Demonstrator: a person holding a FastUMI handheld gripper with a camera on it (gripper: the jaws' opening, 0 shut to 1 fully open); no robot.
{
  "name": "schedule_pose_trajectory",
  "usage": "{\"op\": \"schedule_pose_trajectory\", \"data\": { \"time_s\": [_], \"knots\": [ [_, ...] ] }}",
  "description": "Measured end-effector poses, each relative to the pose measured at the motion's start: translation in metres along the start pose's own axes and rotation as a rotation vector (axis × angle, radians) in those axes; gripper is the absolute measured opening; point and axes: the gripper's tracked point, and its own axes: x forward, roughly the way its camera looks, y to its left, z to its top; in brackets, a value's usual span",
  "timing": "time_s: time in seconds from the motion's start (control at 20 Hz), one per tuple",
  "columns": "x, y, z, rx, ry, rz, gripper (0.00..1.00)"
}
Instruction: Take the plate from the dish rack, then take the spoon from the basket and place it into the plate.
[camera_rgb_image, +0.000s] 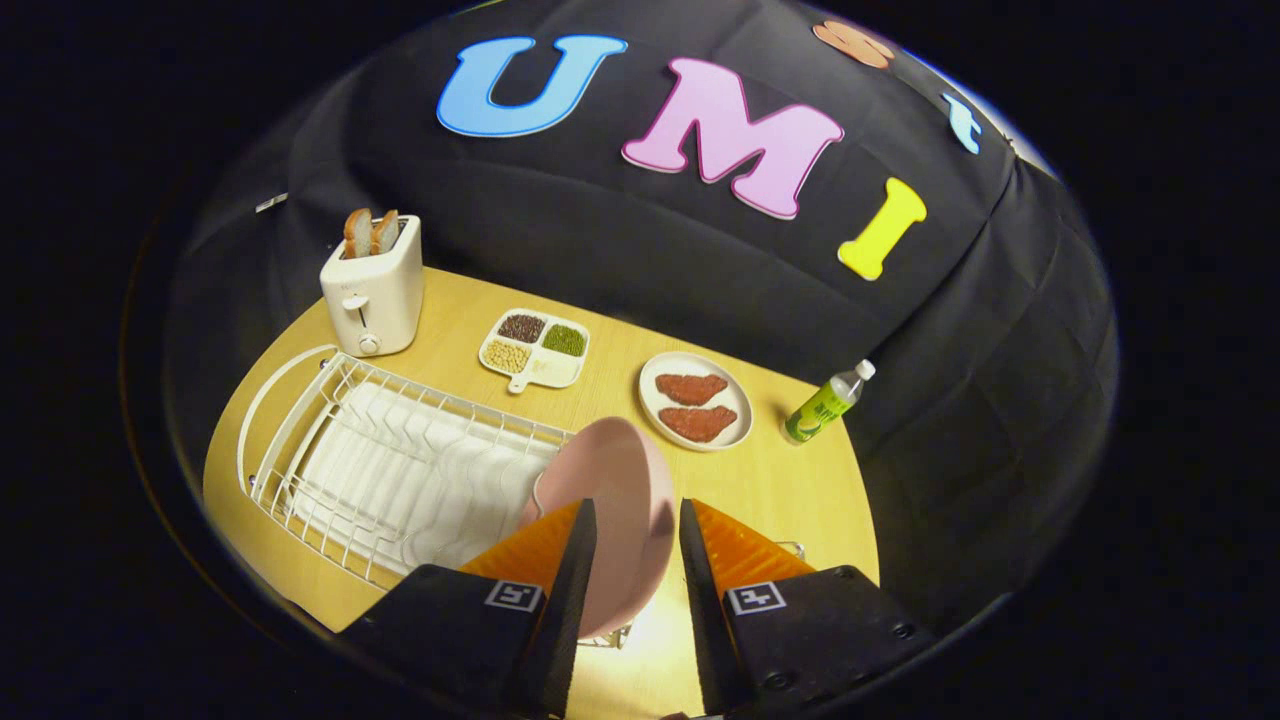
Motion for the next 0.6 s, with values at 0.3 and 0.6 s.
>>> {"op": "schedule_pose_trajectory", "data": {
  "time_s": [0.3, 0.6],
  "knots": [
    [0.022, -0.014, -0.019, 0.071, 0.127, -0.091, 0.26],
    [0.025, -0.015, -0.013, -0.026, 0.171, -0.145, 0.13]
  ]
}}
